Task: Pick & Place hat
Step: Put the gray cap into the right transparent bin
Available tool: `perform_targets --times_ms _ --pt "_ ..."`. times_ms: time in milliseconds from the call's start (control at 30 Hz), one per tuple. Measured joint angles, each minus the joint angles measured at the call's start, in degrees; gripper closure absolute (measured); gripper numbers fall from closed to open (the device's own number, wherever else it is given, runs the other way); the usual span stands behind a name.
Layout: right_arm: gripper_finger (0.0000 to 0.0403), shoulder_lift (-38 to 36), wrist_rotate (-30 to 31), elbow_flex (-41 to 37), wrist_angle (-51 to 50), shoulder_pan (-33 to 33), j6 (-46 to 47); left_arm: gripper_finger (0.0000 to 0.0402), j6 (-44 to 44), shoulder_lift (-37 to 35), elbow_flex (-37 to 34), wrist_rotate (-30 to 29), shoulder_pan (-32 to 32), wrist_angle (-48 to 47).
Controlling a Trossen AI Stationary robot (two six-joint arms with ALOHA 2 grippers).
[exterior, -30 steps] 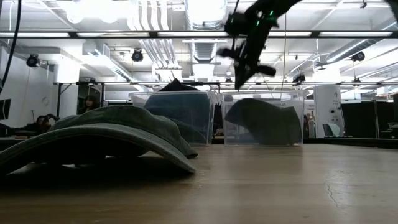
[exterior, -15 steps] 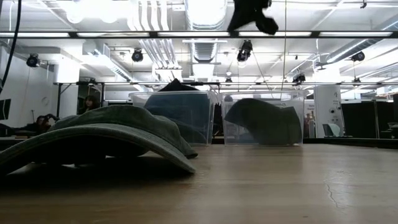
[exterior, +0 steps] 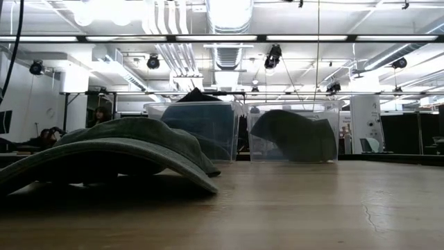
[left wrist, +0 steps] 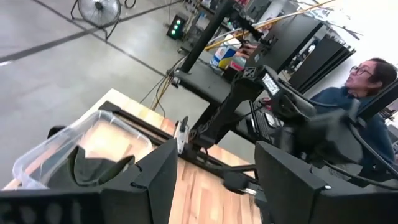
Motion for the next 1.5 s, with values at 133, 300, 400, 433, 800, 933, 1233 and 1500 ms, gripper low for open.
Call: perform_targets --times_ms 133,300,400,433,800,933,1233,1500 --pt "0.0394 2.0 -0.7 0.0 0.0 5.3 3.6 0.0195 -0.2 0.0 0.0 0.0 -0.2 -1.9" --pt "0.0394 5.5 -0.7 0.0 0.0 12.5 7.8 0.0195 -1.7 0.1 -0.9 0.0 -0.7 -2.2" --pt "0.0394 8.2 -0.8 0.0 0.0 16.2 13.5 0.0195 -2.5 0.2 -1.2 -0.1 -0.9 -3.2" --pt "0.0394 9.2 -0.9 0.0 0.1 17.3 16.2 0.0195 -2.5 0.2 -1.4 -0.1 -1.1 -3.3" --pt "0.0320 25.5 0.5 0.0 19.4 23.7 46.9 0.0195 -2.4 0.0 -5.0 0.0 -2.3 -3.5" --pt "0.0242 33.0 -0.3 0.0 32.2 23.8 54.2 0.0195 -1.8 0.0 -6.6 0.1 -2.4 -3.5" --pt "0.0144 44.3 4.0 0.0 50.2 24.7 68.5 0.0195 -0.3 0.0 -10.1 0.0 -2.3 -3.6" --pt "0.0158 45.7 17.8 0.1 45.3 26.1 77.0 0.0195 -0.2 0.0 -10.6 0.1 -2.4 -3.6"
